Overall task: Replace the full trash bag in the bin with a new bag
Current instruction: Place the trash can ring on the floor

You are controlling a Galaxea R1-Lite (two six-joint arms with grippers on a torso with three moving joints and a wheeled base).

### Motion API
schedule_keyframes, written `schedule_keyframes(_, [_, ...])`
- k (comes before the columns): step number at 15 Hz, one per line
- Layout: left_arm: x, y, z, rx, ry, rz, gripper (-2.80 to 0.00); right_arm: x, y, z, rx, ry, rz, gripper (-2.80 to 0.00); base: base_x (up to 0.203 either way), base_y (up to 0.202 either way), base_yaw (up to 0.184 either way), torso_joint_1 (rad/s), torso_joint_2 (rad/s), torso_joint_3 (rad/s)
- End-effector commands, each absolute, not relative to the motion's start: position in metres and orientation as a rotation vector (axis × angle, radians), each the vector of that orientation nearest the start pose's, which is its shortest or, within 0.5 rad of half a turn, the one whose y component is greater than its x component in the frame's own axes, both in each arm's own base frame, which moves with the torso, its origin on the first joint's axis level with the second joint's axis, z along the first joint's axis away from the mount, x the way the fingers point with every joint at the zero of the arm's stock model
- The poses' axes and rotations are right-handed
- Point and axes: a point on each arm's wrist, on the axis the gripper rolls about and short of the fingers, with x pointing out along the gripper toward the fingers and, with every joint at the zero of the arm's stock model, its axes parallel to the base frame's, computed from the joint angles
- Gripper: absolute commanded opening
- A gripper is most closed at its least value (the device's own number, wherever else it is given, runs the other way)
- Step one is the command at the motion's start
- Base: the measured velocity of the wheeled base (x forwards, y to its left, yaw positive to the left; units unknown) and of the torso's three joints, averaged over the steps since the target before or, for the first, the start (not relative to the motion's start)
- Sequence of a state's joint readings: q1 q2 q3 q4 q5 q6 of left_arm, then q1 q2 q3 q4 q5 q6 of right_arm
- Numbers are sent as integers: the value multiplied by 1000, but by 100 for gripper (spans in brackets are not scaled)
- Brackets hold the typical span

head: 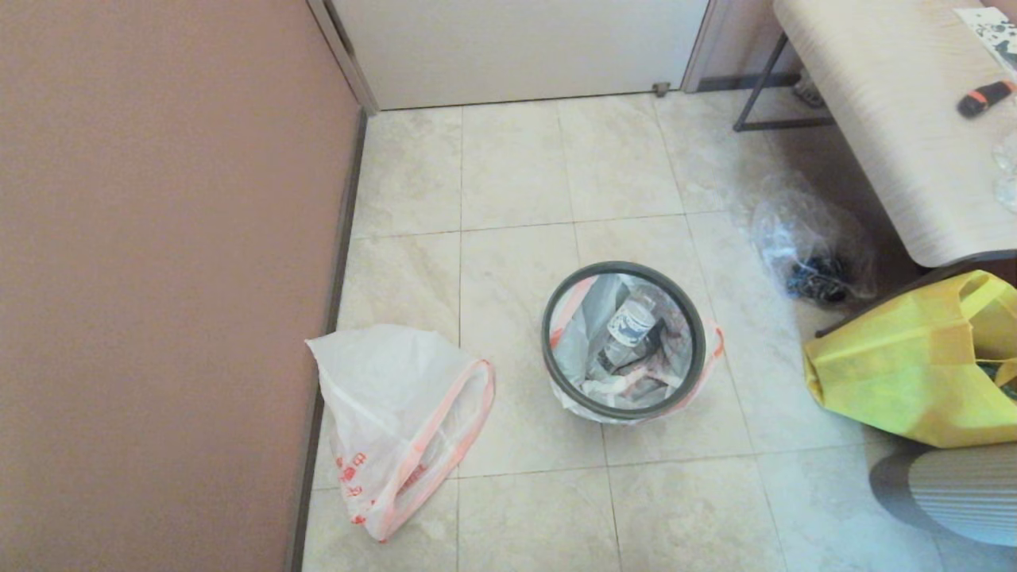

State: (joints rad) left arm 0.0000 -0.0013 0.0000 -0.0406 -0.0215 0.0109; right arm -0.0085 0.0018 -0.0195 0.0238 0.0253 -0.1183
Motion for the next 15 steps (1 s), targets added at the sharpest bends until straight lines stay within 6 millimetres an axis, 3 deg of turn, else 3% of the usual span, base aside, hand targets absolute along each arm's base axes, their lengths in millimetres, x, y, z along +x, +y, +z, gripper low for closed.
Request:
schedule_keyframes(1, [-22, 0, 76, 12, -29, -21, -280, -26, 1, 90, -122, -18, 14, -280, 0, 0, 0, 0, 0, 0])
schedule_keyframes(4, [-22, 0, 76, 12, -29, -21, -280, -24, 1, 123, -125, -12, 12, -280, 0, 0, 0, 0, 0, 0])
schedule_keyframes(8, [-22, 0, 76, 11, -29, -21, -280, -5, 0, 174, -141, 33, 8, -280, 0, 0, 0, 0, 0, 0])
schedule_keyframes(11, [-22, 0, 76, 11, -29, -21, -280, 27, 0, 210, -150, 108, 4, -280, 0, 0, 0, 0, 0, 0])
schedule_keyframes(15, [-22, 0, 76, 12, -29, -21, -280, 97, -2, 247, -182, 233, -6, -280, 0, 0, 0, 0, 0, 0])
